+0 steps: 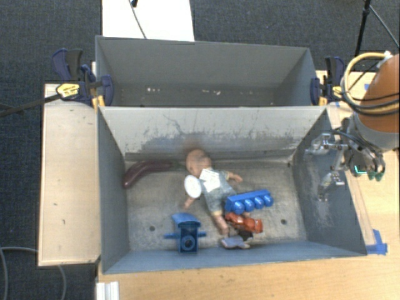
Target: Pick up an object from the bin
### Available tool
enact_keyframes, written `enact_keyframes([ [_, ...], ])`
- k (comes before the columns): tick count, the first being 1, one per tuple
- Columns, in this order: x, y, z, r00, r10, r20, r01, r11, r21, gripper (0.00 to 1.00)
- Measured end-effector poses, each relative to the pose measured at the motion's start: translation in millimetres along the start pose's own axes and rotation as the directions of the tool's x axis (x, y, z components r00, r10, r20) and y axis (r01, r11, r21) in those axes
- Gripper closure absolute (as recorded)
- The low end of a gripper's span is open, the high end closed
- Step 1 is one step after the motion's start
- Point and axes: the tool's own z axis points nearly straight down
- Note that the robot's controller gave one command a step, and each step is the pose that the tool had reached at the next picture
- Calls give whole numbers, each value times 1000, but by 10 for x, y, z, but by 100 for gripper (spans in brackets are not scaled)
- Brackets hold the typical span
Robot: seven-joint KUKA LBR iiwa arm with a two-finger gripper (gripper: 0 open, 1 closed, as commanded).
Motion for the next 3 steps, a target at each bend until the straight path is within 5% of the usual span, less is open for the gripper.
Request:
enact_keyframes([
  [1,-17,5,-45,1000,-4,8,4,1000,2,0],
  [2,-135,39,360,997,-81,13,81,997,4,0],
  [3,-188,555,576,996,-84,5,84,996,2,0],
])
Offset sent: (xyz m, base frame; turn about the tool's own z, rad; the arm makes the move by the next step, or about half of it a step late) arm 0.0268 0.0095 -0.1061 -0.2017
